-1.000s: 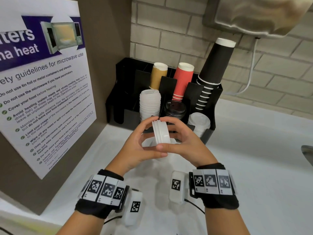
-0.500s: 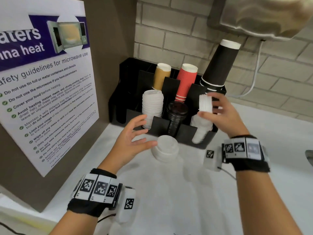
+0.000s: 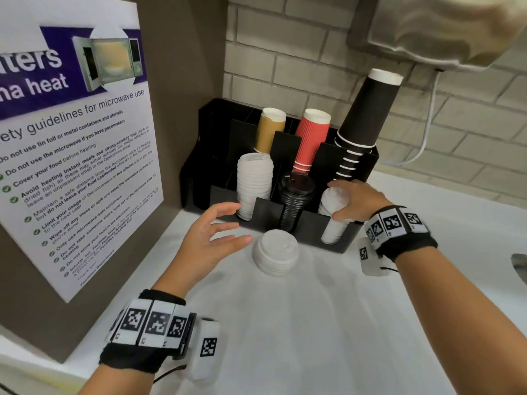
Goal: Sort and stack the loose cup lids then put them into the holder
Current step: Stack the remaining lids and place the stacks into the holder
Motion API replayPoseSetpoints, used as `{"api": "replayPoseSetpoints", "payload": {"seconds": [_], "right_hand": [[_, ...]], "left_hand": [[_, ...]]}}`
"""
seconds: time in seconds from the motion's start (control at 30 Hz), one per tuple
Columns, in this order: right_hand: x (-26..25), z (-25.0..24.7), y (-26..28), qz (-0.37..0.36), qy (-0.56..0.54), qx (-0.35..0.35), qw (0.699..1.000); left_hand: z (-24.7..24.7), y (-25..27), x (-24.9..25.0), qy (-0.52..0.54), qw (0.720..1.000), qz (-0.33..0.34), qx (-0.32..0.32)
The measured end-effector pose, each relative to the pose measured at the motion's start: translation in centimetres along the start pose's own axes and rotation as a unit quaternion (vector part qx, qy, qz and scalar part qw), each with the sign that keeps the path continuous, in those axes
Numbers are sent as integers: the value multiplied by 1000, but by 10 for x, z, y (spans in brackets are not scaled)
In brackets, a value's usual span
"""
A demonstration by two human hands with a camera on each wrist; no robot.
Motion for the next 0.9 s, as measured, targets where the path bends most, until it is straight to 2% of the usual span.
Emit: {"api": "replayPoseSetpoints", "payload": {"seconds": [0.23,0.37,0.43,0.73,0.8,0.87,0.9], "right_hand": [[-4,12,2,1,58,-8,998],[-8,9,16,-24,78,67,994],[-12,14,21,-37,92,78,992],[-16,24,22,-24,82,-15,996],[-25,11,32,-37,70,49,996],[-49,-3,51,-105,1,149,983],[-65,-1,60,-152,-53,158,974]], "left_hand": [[-3,2,1,-8,1000,-5,1],[-3,3,1,-21,1000,-7,4],[-3,3,2,-21,1000,-8,5],[3,1,2,-31,999,-8,-3],[0,3,1,-33,999,-9,-2],[-3,3,0,-36,999,-11,6],[-4,3,-1,-38,999,-12,10]]}}
Point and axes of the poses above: each hand's wrist, its own y-axis away from the middle knuckle, its own z-axis out of the palm, x = y × z, the point moved 10 cm from there along -y, towards the middle knuckle, and after that the axes turned 8 degrees about -x, right-handed, at the moved point
